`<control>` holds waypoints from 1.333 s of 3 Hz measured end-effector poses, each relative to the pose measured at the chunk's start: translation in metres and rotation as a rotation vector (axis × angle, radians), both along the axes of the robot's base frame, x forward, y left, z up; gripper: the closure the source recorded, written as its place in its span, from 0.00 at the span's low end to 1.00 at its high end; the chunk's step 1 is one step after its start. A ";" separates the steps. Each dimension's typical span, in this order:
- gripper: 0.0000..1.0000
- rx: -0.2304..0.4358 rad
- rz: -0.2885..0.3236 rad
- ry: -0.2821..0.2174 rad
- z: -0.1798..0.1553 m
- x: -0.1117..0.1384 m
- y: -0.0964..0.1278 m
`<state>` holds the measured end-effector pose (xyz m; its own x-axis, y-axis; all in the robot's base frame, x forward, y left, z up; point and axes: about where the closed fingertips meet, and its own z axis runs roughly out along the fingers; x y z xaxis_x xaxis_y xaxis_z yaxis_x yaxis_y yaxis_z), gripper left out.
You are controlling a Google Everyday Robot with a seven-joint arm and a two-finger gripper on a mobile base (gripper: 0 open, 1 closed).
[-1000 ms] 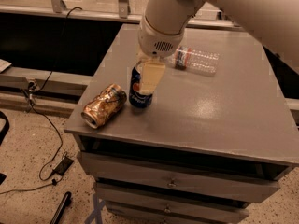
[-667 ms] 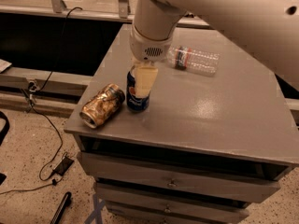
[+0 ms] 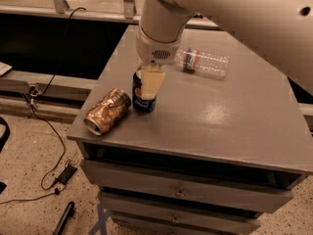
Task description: Move pepsi can near orange can
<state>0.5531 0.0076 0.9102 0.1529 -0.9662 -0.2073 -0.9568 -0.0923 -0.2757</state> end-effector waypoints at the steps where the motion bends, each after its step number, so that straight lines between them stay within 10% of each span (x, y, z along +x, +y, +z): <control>1: 0.12 -0.001 0.002 0.000 0.000 0.000 0.001; 4: 0.00 0.033 0.000 -0.001 0.000 0.000 -0.001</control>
Offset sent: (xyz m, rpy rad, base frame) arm -0.0002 0.0007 -0.0004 -0.0004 0.0000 0.0014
